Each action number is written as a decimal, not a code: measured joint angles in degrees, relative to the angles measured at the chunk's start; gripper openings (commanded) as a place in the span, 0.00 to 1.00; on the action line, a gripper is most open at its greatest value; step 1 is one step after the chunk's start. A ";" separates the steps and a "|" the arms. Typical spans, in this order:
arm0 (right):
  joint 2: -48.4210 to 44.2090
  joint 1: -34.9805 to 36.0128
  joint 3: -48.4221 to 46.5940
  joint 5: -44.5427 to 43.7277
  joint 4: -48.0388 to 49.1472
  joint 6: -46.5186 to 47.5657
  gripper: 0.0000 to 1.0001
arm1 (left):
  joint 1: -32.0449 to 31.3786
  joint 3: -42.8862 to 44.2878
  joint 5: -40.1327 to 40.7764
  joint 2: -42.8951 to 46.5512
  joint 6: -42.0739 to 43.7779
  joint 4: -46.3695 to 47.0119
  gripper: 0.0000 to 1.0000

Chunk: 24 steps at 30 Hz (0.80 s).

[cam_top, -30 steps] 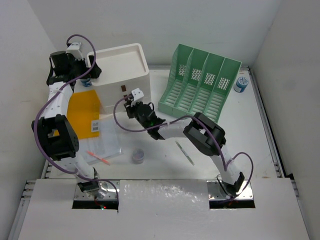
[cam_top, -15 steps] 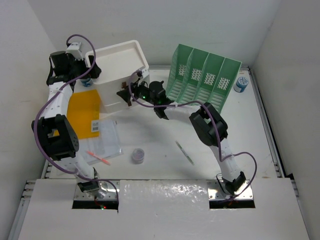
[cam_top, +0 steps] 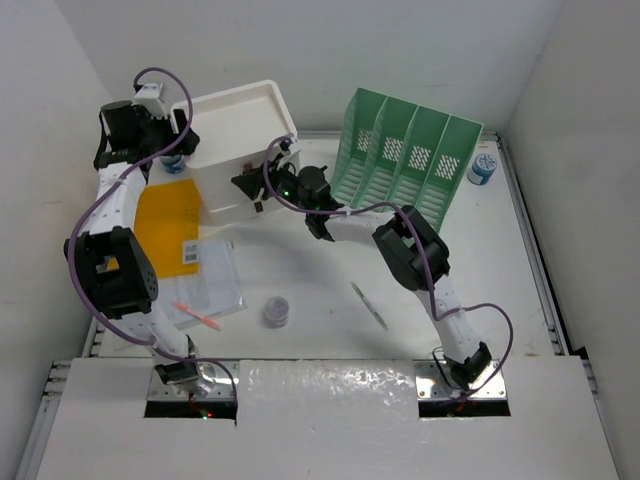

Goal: Organize the desk

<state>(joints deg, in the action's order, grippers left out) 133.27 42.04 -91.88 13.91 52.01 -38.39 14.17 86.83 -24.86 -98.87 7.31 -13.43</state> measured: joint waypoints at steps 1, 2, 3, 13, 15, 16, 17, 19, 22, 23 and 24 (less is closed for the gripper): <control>0.00 -0.02 0.57 -0.85 1.42 -1.16 0.48 | 0.00 0.17 0.00 -0.17 0.09 0.09 0.69; 0.00 -0.09 1.09 -1.90 2.73 -2.64 0.46 | 0.00 0.24 0.02 -0.33 0.15 0.31 0.68; 0.00 -0.20 1.46 -2.19 3.10 -3.28 0.45 | 0.00 0.35 0.00 -0.52 0.15 0.50 0.67; 0.00 -0.66 1.46 -10.01 3.26 -8.83 0.14 | 0.00 0.94 0.17 -1.27 0.57 1.27 0.65; 0.00 -0.66 1.44 -12.24 2.75 -9.70 0.06 | 0.00 0.94 0.28 -1.27 0.92 1.38 0.65; 0.00 -0.66 1.44 -13.38 2.29 -10.19 0.00 | 0.00 0.94 0.37 -1.27 1.11 1.46 0.65; 0.00 -0.63 1.42 -14.32 1.92 -10.78 0.00 | 0.00 0.94 0.46 -1.27 1.27 1.55 0.64; 0.00 -0.55 1.42 -15.93 1.46 -11.91 0.00 | 0.00 0.94 0.57 -1.27 1.44 1.64 0.64; 0.00 -0.24 1.42 -18.43 1.09 -12.83 0.00 | -0.15 0.94 0.74 -1.27 1.62 1.68 0.64; 0.00 -0.15 1.42 -18.80 1.07 -12.87 0.00 | -0.26 0.96 0.83 -1.27 1.70 1.68 0.64; -0.02 -0.09 1.42 -19.02 1.09 -12.81 0.00 | -0.26 0.94 0.85 -1.27 1.77 1.70 0.65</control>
<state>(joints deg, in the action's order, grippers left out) 133.25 41.95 -90.45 -5.10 53.10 -51.20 13.91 87.77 -24.01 -100.14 9.08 -11.73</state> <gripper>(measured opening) 0.009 0.640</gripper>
